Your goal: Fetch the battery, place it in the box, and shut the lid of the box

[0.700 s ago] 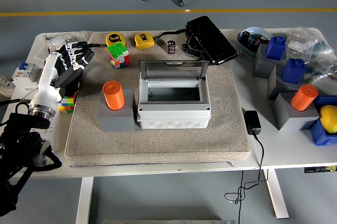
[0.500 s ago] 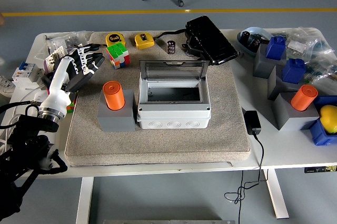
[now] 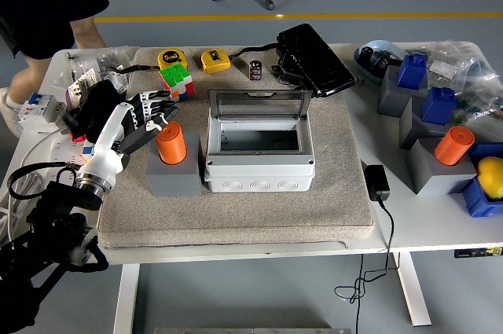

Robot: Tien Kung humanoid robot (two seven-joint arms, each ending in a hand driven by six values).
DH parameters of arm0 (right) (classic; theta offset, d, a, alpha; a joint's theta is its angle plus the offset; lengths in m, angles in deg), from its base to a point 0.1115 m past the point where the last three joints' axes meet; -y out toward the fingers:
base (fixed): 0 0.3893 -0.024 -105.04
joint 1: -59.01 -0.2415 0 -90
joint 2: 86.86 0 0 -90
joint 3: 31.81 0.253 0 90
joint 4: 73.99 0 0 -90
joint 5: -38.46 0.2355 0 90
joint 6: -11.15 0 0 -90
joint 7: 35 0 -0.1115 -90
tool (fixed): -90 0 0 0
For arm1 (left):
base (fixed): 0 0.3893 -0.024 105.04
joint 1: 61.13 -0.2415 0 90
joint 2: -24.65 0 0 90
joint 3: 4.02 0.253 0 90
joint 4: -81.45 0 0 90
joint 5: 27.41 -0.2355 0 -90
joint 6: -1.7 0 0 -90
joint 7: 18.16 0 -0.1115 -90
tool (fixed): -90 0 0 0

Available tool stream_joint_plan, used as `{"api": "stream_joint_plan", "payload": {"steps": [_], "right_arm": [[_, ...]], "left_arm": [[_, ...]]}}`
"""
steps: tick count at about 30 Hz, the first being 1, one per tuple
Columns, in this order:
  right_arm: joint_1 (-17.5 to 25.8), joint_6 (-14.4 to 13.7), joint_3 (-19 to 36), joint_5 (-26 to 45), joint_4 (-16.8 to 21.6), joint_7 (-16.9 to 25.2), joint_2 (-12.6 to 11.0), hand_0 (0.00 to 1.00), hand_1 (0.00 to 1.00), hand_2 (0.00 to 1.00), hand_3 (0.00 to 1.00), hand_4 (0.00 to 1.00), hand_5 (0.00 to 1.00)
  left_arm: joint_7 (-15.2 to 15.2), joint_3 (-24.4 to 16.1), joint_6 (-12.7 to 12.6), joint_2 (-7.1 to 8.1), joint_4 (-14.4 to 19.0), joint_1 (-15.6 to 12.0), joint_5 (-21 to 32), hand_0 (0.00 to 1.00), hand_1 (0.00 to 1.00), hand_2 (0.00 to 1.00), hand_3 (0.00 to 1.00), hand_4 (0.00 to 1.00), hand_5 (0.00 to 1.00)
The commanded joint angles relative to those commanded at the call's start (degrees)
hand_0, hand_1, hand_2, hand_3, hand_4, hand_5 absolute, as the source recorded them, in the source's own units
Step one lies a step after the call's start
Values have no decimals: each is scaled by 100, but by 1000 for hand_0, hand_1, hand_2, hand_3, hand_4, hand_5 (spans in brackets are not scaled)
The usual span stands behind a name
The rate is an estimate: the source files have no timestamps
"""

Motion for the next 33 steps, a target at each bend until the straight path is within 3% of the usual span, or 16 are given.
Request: {"api": "stream_joint_plan", "payload": {"steps": [21, 22, 27, 28, 33], "right_arm": [[-1, 5, -15, 18, -2, 2, -1, 624, 657, 667, 571, 923, 483], [0, 6, -17, 21, -5, 0, 0, 624, 657, 666, 571, 924, 483], [-3, 7, -17, 28, -5, -1, -4, 624, 657, 666, 571, 924, 483], [-3, 7, -17, 27, -4, -1, -5, 624, 657, 667, 571, 924, 483], [-14, 2, -15, 21, 3, 3, -5, 624, 657, 667, 571, 924, 483]], "left_arm": [[-142, 463, 73, -44, 5, 61, 408, 666, 669, 660, 695, 998, 440], [-146, 474, 73, -45, 1, 67, 417, 644, 650, 640, 686, 998, 348], [-154, 531, 39, -62, -58, 104, 410, 644, 650, 640, 686, 998, 348], [-153, 537, 29, -62, -65, 108, 422, 623, 637, 575, 586, 998, 211], [-136, 580, -19, -71, -135, 128, 524, 623, 637, 575, 586, 998, 211]]}}
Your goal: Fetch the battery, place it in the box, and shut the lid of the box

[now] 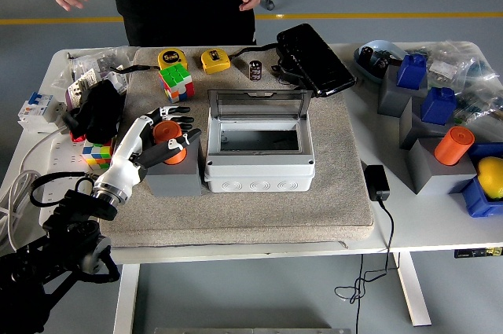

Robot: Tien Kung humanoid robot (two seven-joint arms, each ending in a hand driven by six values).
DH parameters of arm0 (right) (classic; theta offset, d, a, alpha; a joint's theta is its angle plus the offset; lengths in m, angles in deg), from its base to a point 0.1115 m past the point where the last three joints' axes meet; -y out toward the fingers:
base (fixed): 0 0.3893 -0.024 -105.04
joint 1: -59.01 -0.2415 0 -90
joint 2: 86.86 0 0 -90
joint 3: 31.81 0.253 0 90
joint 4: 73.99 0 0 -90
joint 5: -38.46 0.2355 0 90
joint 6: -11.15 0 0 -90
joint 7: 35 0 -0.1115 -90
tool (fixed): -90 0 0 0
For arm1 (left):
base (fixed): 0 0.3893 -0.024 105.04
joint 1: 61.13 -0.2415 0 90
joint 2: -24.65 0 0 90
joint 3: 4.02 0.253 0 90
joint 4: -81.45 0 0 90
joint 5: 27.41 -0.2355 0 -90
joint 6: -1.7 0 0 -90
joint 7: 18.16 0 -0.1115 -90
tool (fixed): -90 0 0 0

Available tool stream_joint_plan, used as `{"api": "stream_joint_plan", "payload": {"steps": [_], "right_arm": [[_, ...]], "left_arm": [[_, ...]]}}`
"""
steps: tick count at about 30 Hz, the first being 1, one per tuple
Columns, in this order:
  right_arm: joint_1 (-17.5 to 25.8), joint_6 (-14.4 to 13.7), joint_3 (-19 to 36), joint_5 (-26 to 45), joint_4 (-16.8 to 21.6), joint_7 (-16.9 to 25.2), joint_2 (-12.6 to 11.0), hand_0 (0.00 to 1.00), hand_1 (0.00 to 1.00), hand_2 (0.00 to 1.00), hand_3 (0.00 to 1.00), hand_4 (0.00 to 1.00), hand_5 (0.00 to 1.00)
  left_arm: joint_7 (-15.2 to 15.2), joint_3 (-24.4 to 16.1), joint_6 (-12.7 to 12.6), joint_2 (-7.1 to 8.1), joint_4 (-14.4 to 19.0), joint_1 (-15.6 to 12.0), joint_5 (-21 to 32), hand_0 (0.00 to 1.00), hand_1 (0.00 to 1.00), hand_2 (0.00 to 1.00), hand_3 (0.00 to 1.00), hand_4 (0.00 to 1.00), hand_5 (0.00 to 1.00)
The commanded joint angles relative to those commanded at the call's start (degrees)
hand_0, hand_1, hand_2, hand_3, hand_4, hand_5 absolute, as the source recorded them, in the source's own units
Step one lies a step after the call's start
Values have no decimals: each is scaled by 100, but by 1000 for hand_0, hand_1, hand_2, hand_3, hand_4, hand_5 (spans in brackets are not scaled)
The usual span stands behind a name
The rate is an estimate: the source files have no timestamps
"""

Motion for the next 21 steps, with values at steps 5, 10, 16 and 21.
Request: {"api": "stream_joint_plan", "payload": {"steps": [5, 10, 16, 21], "right_arm": [[6, 4, -21, 13, -4, -2, 4, 624, 657, 667, 571, 924, 483], [1, 4, -27, 19, -7, -1, 5, 625, 657, 666, 571, 924, 483], [-7, 2, -26, 20, 1, 3, 4, 625, 657, 667, 571, 924, 483], [-6, 2, -41, 26, 0, 3, 8, 625, 657, 667, 571, 925, 484]], "left_arm": [[-8, 35, -64, -5, -16, 7, 17, 595, 605, 498, 521, 998, 67], [-54, 70, -101, -35, -25, 26, 152, 527, 509, 436, 471, 952, 2], [-99, 115, -131, -78, -43, 86, 260, 442, 444, 363, 444, 883, 2], [-106, 134, -145, -109, -57, 131, 304, 306, 363, 299, 353, 827, 2]]}}
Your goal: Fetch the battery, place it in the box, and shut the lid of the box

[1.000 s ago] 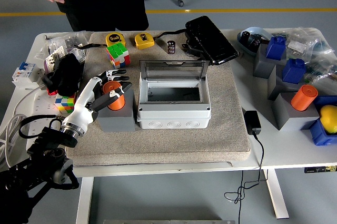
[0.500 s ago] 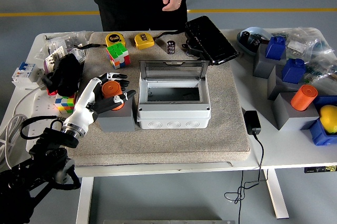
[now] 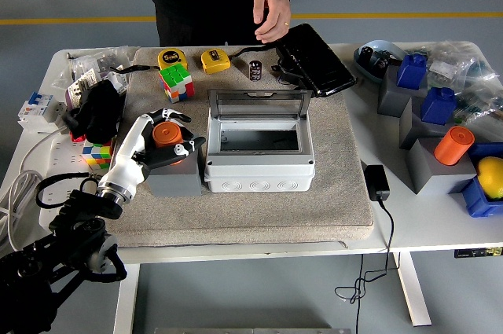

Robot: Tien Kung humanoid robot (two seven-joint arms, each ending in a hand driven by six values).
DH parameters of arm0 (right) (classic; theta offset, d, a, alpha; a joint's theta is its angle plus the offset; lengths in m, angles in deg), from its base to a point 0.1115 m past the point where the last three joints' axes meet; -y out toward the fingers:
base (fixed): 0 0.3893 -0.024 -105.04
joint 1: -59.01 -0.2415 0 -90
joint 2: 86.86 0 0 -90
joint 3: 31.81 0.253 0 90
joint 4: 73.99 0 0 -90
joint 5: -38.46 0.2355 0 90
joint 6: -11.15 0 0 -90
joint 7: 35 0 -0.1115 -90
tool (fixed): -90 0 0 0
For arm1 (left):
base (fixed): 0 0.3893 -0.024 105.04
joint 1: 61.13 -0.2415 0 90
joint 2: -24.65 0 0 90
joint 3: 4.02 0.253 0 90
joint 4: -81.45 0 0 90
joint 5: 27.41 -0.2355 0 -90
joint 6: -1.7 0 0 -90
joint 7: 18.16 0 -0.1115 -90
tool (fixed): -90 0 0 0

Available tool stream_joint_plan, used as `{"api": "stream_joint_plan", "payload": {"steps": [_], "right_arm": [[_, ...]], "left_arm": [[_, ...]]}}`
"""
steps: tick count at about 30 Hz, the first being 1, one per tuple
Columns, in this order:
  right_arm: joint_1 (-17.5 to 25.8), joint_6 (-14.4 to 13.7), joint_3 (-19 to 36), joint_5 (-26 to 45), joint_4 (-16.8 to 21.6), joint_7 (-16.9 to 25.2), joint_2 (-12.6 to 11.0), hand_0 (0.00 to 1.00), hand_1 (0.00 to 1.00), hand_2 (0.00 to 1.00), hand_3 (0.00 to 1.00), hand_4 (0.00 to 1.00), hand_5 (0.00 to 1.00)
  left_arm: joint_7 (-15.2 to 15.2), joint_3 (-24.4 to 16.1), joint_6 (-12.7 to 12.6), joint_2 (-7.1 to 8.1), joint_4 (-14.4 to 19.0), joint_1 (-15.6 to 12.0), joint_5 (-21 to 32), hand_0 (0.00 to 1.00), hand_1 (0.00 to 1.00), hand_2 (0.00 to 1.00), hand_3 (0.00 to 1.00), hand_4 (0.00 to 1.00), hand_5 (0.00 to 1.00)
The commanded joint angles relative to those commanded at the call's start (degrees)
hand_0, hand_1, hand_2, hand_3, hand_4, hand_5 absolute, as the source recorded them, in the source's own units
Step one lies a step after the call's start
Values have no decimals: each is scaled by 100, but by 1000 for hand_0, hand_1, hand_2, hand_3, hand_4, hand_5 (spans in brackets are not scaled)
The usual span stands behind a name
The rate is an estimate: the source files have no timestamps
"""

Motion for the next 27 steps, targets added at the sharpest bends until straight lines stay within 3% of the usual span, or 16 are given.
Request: {"api": "stream_joint_plan", "payload": {"steps": [3, 4, 9, 10, 15, 16, 24, 27], "right_arm": [[1, -1, -2, 1, 2, 1, 3, 625, 657, 667, 571, 925, 484], [3, -4, -1, 2, 2, 3, 3, 625, 657, 667, 572, 926, 483], [-2, -6, -15, 12, -1, 5, 3, 625, 657, 667, 572, 926, 483], [-1, -5, -14, 12, 0, 5, 5, 625, 657, 667, 572, 925, 483], [-4, -11, -14, 17, 2, 10, 9, 625, 657, 667, 572, 925, 483], [-4, -12, -15, 17, 2, 13, 10, 624, 657, 667, 572, 925, 483], [-4, -28, -24, 25, 4, 40, 14, 624, 657, 666, 572, 926, 482], [-3, -34, -30, 30, 2, 51, 13, 624, 657, 666, 572, 926, 482]], "left_arm": [[-12, 20, -8, -17, -16, 16, 40, 306, 363, 299, 353, 827, 2], [-14, 24, -12, -25, -17, 19, 48, 236, 263, 215, 262, 640, 2], [-17, 43, -27, -45, -28, 47, 33, 236, 263, 215, 262, 640, 2], [-19, 53, -32, -53, -38, 59, 28, 201, 178, 151, 171, 87, 2], [-31, 69, -35, -56, -33, 75, 35, 201, 178, 151, 171, 87, 2], [-33, 69, -30, -57, -30, 79, 39, 165, 115, 141, 174, 2, 2], [-43, 21, -21, -49, 29, 71, 18, 165, 113, 140, 177, 2, 2], [-6, -80, -61, 0, 201, 49, -176, 165, 113, 140, 177, 2, 2]]}}
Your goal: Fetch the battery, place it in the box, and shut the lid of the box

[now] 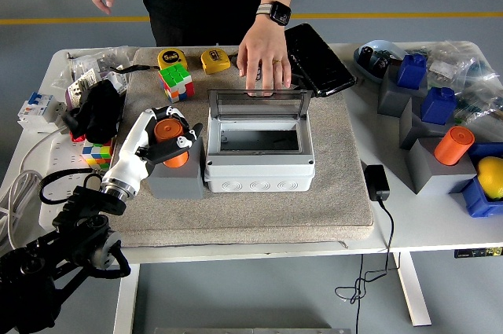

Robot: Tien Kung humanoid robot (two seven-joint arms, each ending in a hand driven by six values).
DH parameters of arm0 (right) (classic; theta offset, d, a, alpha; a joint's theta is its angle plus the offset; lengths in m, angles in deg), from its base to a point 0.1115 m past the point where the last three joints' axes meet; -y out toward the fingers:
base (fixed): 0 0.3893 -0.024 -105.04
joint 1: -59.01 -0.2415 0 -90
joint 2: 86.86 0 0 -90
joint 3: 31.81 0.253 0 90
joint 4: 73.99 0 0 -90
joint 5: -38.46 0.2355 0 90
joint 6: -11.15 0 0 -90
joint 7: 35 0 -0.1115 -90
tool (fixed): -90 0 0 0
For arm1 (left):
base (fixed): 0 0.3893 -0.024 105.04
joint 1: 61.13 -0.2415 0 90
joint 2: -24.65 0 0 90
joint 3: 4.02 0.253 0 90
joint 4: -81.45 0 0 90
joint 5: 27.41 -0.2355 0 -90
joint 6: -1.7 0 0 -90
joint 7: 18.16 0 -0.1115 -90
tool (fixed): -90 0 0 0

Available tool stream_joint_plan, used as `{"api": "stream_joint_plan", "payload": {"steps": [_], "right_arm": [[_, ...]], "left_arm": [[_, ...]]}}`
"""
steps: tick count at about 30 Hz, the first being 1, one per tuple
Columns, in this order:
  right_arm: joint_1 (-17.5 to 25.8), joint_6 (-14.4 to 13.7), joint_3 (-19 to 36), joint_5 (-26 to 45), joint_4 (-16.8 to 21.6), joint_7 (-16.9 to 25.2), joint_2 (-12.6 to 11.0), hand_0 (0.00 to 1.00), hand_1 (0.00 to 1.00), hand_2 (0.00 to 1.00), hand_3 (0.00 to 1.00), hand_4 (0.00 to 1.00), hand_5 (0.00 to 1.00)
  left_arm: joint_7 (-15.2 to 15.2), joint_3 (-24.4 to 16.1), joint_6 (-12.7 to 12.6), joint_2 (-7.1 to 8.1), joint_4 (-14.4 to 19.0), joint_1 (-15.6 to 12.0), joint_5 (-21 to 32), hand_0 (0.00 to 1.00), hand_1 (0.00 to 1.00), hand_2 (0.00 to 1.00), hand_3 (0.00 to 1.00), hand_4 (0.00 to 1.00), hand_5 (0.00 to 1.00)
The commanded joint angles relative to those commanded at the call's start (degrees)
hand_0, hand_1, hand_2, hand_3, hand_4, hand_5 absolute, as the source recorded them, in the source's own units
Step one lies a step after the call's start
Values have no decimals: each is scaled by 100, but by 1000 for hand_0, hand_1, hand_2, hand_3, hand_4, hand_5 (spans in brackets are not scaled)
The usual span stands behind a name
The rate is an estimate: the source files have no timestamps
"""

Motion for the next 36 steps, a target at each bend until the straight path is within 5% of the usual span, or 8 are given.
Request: {"api": "stream_joint_plan", "payload": {"steps": [8, 16, 30, 36], "right_arm": [[-1, -3, -2, 16, -8, 4, -2, 624, 656, 665, 572, 925, 482], [-15, -6, -9, 26, -5, 1, 2, 624, 655, 665, 572, 925, 482], [-78, -17, -126, 83, -17, -5, -18, 624, 656, 663, 570, 924, 483], [-83, -17, -206, 114, -30, -5, -24, 623, 655, 664, 571, 924, 482]], "left_arm": [[487, 0, -426, 183, 639, 214, -1001, 171, 112, 142, 185, 2, 2], [1370, 810, -575, 285, 761, 980, -2145, 171, 117, 142, 193, 2, 2], [2987, 2204, -722, 127, 791, 2287, -3464, 179, 130, 135, 187, 17, 2], [3271, 2682, -742, -107, 589, 2678, -3512, 179, 129, 135, 185, 9, 2]]}}
